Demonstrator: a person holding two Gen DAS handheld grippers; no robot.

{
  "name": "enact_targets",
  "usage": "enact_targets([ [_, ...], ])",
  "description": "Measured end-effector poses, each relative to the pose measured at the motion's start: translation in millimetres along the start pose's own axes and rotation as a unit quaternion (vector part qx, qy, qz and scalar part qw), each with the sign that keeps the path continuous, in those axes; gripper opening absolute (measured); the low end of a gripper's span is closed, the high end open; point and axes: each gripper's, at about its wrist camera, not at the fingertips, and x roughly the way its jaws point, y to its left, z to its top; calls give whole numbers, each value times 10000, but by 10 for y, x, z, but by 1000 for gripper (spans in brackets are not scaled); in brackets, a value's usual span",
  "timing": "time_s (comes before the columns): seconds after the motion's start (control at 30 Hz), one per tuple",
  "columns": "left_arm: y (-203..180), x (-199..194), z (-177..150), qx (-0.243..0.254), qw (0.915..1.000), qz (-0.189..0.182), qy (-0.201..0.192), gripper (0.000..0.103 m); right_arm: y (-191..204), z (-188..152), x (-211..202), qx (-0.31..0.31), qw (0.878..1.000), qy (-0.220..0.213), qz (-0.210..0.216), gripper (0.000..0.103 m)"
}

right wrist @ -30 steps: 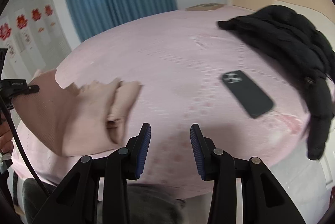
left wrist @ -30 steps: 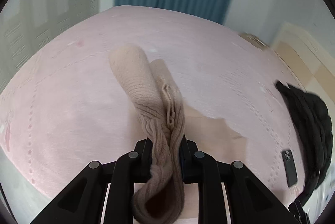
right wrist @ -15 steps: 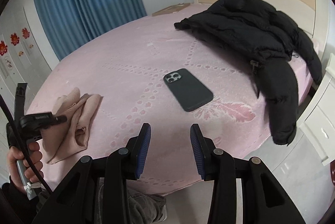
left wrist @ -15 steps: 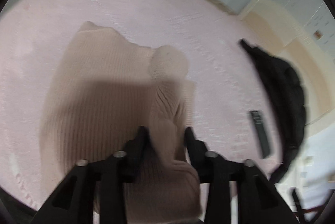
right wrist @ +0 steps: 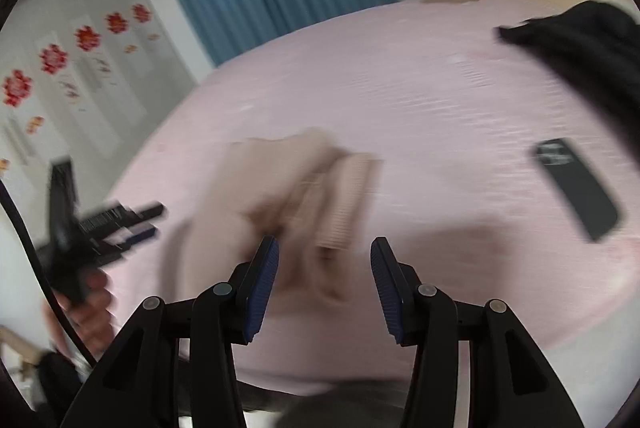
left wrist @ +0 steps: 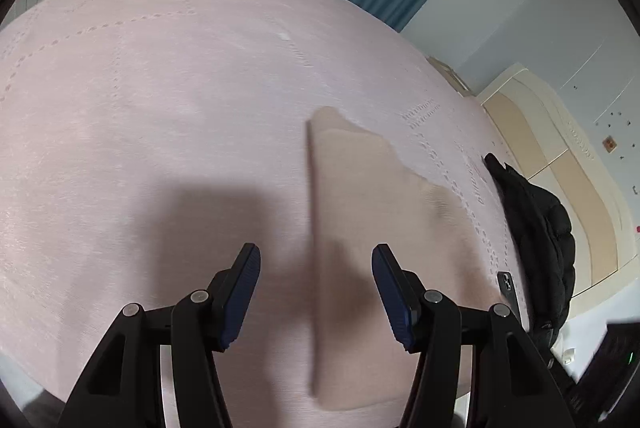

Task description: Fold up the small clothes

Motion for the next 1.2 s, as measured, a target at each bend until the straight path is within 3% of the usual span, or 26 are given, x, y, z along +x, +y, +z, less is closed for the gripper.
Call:
enact_targets([
  [0.13,231,66,-74,-22,9991,-424,96,56,260,97,369,134,9990,64,431,47],
  [0.23,258,146,-191,135,9979,-616,165,56,332,151,617,164,9996,201,128,45],
  [0.3,246,183,-226,212,9973,-663,232,56,407,185,802,-33,9990,344,-282,19],
  [0.33,237,204,-229,215,9971,-676,276,56,440,191,872,-191,9979,451,-429,15],
  [0.4,236,238,-212,132,9961,-814,327,56,524,177,981,-664,9930,608,-766,14],
  [0.47,260,270,-201,-16,9945,-977,372,56,572,167,866,-989,9918,377,-721,12],
  [0.57,305,296,-191,-145,9930,-1096,405,56,327,189,469,-365,9987,-256,250,11],
  [0.6,306,303,-187,-147,9931,-1100,383,56,183,174,423,-25,9990,-312,334,11],
  [0.7,304,300,-183,-136,9930,-1118,361,56,-44,68,665,239,9990,131,-362,11],
  [0.77,299,286,-185,-128,9929,-1135,343,56,-116,-27,823,329,9970,490,-495,14],
  [0.83,289,274,-179,-96,9933,-1110,294,56,-109,-28,770,319,9977,439,-404,18],
  [0.97,244,255,-140,32,9952,-969,151,56,-154,81,808,402,9973,456,-416,50],
  [1.2,190,177,61,456,9967,-664,54,56,-401,228,1222,1154,9889,929,147,75],
])
